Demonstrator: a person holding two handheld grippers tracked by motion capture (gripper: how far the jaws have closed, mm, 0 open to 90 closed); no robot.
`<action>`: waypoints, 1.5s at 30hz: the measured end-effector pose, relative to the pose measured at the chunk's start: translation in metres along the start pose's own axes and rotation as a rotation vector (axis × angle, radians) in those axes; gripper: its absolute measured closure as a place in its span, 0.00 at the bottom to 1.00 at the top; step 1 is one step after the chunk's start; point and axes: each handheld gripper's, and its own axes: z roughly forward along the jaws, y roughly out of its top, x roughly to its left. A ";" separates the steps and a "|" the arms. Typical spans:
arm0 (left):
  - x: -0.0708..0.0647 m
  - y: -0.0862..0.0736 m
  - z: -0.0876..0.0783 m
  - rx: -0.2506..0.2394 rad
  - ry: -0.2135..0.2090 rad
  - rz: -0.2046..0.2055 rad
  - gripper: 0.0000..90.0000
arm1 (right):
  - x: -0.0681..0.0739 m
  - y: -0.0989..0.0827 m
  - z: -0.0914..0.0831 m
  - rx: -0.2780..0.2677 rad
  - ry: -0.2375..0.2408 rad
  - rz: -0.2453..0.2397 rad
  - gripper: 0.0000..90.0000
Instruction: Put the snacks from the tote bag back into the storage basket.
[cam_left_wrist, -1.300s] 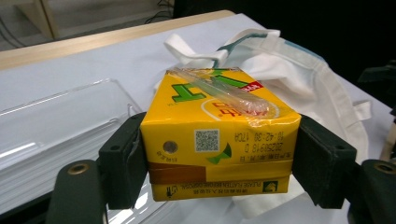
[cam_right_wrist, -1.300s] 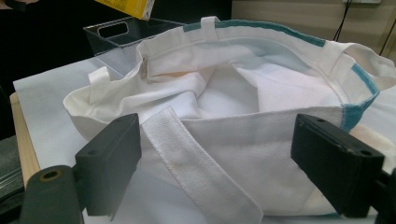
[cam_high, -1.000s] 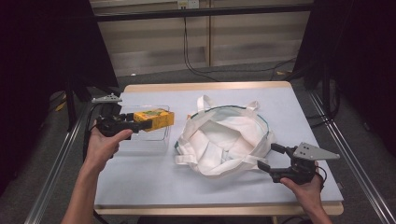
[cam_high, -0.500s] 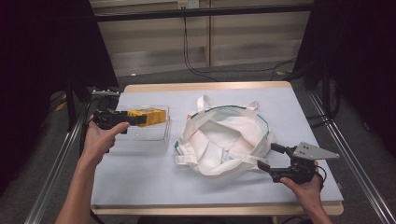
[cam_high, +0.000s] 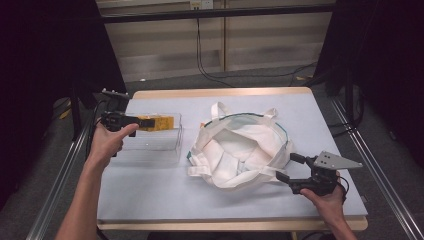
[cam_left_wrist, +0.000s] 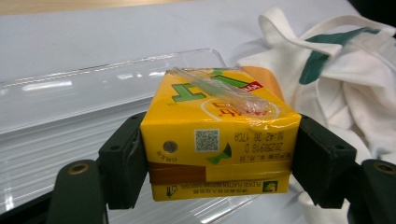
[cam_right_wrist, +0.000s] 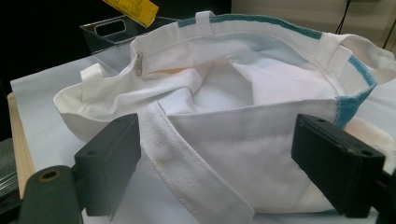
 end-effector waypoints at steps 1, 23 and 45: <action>0.000 0.001 0.001 0.000 0.004 -0.007 0.30 | 0.000 0.000 0.000 0.001 0.000 0.000 0.17; -0.009 0.027 0.032 0.171 0.078 -0.036 0.30 | 0.008 0.002 0.005 0.019 0.018 -0.027 0.17; -0.014 0.049 0.061 0.286 0.120 -0.055 0.30 | 0.009 0.001 0.008 0.030 0.036 -0.040 0.17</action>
